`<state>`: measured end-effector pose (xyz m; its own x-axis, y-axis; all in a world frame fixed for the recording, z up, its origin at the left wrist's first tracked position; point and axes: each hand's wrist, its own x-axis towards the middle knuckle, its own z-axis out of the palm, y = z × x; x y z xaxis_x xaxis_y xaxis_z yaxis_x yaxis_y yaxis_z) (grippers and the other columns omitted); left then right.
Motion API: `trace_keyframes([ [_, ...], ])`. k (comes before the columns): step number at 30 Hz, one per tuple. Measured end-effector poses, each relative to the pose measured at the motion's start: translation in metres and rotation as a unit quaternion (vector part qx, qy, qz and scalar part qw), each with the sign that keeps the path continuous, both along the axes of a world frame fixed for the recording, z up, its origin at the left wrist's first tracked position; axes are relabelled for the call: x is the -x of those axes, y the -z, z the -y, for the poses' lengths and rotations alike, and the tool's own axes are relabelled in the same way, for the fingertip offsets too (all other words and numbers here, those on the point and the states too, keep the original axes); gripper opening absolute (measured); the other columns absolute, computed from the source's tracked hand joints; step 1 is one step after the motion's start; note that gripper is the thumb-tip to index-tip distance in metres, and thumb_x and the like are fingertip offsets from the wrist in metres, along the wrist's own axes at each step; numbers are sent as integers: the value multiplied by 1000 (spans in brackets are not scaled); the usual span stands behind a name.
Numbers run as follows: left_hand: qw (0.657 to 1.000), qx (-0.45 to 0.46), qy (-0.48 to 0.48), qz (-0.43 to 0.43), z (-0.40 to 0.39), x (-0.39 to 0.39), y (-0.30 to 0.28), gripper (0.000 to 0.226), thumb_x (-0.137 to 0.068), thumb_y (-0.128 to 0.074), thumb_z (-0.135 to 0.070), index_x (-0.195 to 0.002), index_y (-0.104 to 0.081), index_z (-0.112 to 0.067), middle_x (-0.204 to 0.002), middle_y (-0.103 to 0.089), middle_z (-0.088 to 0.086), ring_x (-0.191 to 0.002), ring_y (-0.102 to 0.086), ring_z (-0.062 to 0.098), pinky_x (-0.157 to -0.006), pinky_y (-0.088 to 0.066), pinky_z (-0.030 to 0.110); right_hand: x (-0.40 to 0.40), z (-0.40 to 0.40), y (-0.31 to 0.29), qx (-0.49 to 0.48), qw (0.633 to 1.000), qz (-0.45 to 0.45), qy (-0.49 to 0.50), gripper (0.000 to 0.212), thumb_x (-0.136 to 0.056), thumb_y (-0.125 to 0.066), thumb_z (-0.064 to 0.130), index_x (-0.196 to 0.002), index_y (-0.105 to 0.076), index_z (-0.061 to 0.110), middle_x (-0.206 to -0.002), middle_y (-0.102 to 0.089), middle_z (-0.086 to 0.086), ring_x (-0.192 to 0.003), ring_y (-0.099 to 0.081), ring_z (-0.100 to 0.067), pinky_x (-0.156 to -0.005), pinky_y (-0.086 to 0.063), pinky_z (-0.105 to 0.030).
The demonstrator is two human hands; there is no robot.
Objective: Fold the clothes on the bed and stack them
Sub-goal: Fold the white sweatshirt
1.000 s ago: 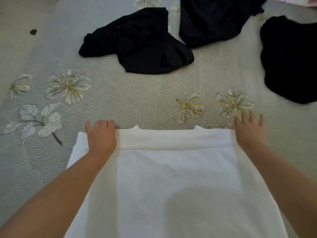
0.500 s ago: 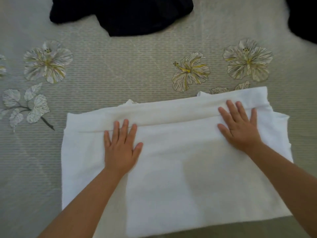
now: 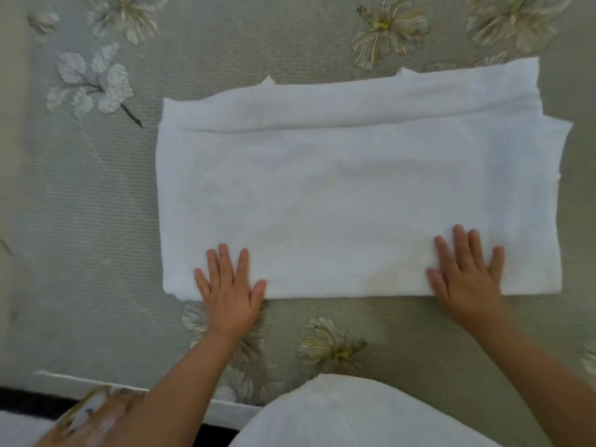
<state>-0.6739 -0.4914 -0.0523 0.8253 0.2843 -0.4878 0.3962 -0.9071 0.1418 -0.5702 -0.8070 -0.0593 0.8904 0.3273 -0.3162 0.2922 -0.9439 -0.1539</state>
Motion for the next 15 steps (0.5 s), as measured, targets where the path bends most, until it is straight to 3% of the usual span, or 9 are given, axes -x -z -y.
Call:
trace_keyframes([
  [2, 995, 9, -91, 38, -4, 14, 1, 87, -84, -1, -65, -139, -30, -4, -147, -12, 30, -137, -4, 44, -107, 8, 52, 12, -7, 4, 0, 1000, 1, -20, 62, -94, -5, 53, -134, -33, 14, -141, -36, -20, -141, 9, -7, -110, 0, -42],
  [4, 969, 1, -228, 91, -13, 16, 3, 67, -89, -20, -44, -141, -26, 0, -148, -9, 31, -139, -3, 42, -110, 5, 52, 16, -13, 7, 8, 1000, -11, -18, 71, -94, -8, 54, -127, -49, 6, -132, -45, -29, -142, -6, -17, -108, -10, -47],
  [5, 941, -6, -317, 119, -20, 13, 5, 63, -90, -25, -34, -141, -23, 3, -147, -12, 31, -138, -9, 42, -111, -2, 51, 18, -14, 9, 14, 1000, -18, -15, 75, -94, -9, 55, -124, -54, 3, -131, -46, -30, -140, -17, -24, -105, -17, -54],
  [7, 878, 4, -450, 164, -36, 8, 3, 49, -96, -32, -22, -134, -31, 7, -136, -37, 31, -126, -35, 40, -107, -26, 48, 19, -14, 9, 27, 999, -37, -2, 79, -93, -8, 56, -121, -56, 0, -131, -46, -32, -127, -37, -44, -95, -25, -69],
  [9, 854, 47, -483, 187, -49, 10, 1, 30, -97, -36, -19, -109, -49, 5, -103, -57, 21, -96, -52, 30, -85, -41, 38, 20, -20, 7, 35, 998, -44, 4, 81, -93, -7, 56, -121, -56, -2, -130, -45, -34, -117, -42, -55, -88, -24, -74],
  [11, 833, 104, -498, 220, -57, 14, -3, 19, -98, -36, -19, -92, -46, -4, -78, -50, 5, -80, -46, 20, -67, -36, 30, 21, -29, 4, 42, 998, -43, 13, 81, -94, -7, 55, -120, -55, -6, -128, -45, -37, -114, -42, -59, -86, -25, -76],
  [13, 838, 113, -485, 224, -64, 20, -7, 16, -98, -34, -19, -90, -41, -6, -74, -46, 3, -77, -43, 19, -61, -33, 31, 23, -35, -3, 47, 998, -47, 22, 82, -93, -6, 55, -121, -54, -6, -129, -43, -37, -116, -41, -58, -87, -25, -76],
  [15, 882, 58, -433, 178, -72, 26, -3, 22, -98, -33, -19, -96, -45, 0, -84, -53, 16, -79, -48, 28, -68, -36, 37, 24, -37, -7, 45, 997, -51, 37, 92, -87, 2, 64, -128, -50, 0, -137, -38, -30, -126, -35, -51, -97, -18, -70],
])
